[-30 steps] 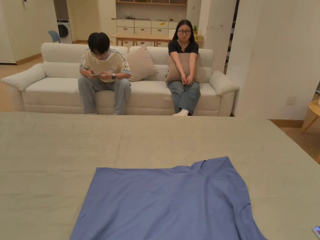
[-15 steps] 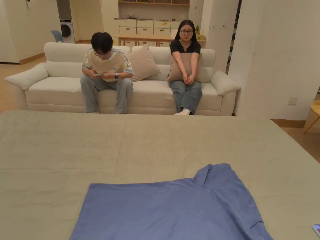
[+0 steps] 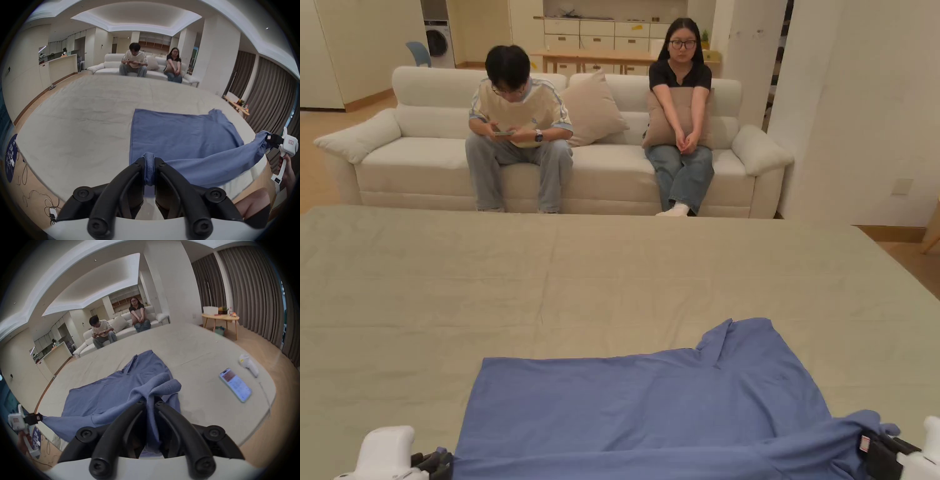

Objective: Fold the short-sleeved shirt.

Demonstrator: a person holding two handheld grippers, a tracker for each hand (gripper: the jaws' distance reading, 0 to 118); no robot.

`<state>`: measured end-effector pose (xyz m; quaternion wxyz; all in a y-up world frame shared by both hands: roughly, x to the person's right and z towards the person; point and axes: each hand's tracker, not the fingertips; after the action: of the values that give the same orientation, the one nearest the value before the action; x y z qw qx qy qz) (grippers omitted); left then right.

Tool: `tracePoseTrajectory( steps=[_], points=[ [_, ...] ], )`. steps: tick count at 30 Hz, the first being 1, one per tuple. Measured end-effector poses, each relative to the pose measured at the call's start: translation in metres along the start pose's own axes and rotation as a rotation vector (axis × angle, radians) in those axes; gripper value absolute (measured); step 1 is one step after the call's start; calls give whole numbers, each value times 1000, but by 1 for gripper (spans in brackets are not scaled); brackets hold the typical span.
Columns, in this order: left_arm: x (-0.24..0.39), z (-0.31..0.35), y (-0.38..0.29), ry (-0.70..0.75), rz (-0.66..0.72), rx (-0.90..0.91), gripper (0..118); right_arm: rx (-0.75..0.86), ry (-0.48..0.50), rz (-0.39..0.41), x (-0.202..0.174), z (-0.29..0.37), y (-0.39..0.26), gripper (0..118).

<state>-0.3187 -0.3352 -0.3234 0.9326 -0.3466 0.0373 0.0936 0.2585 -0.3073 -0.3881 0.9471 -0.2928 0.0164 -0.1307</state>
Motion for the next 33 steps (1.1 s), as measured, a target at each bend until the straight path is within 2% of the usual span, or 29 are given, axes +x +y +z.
tracePoseTrajectory(
  steps=[4, 7, 9, 12, 15, 16, 18, 19, 20, 21, 22, 23, 25, 28, 30, 31, 32, 33],
  points=[
    [4, -52, 7, 23, -18, -65, 8, -59, -39, 10, -9, -60, 2, 7],
    [3, -84, 6, 37, 29, -115, 8, -91, -57, 32, -14, -94, -4, 7],
    [2, -98, 3, 67, 52, -147, 8, -134, -106, 35, -14, -112, -9, 7],
    [2, -111, -5, 93, 37, -172, 9, -167, -151, 22, -9, -126, -19, 7],
    [5, -111, -10, 99, 32, -173, 13, -183, -163, 55, -9, -125, -28, 9],
    [6, -108, -10, 102, 32, -168, 21, -175, -165, 58, -9, -121, -28, 22],
    [4, -98, -6, 66, 70, -137, 75, -120, -178, 27, -8, -110, -24, 109],
    [2, -89, -3, 19, 113, -105, 104, -98, -187, 3, -7, -102, -21, 117],
    [0, -78, -1, -29, 149, -74, 118, -49, -165, -30, -6, -81, -19, 111],
    [-2, -56, 5, -93, 172, -11, 114, 79, -95, -58, -8, -59, -12, 111],
    [-4, -31, 9, -171, 187, 118, 114, 98, -84, -82, -7, -41, -7, 112],
    [-5, -8, 10, -122, 174, 164, 114, 115, -60, -85, -6, -23, -2, 114],
    [-5, 47, 11, -72, 89, 249, 115, 206, 4, 11, -15, 34, 1, 117],
    [1, 123, -5, -22, -34, 402, 115, 370, 28, 172, -26, 109, -12, 118],
    [6, 161, -20, 31, -110, 450, 114, 422, -20, 251, -35, 151, -29, 118],
    [8, 177, -29, 51, -136, 460, 113, 451, -75, 261, -36, 166, -37, 118],
    [10, 187, -37, 61, -145, 472, 104, 473, -116, 266, -40, 177, -45, 117],
    [12, 194, -47, 46, -166, 503, 78, 483, -131, 268, -42, 189, -55, 112]
  ],
)
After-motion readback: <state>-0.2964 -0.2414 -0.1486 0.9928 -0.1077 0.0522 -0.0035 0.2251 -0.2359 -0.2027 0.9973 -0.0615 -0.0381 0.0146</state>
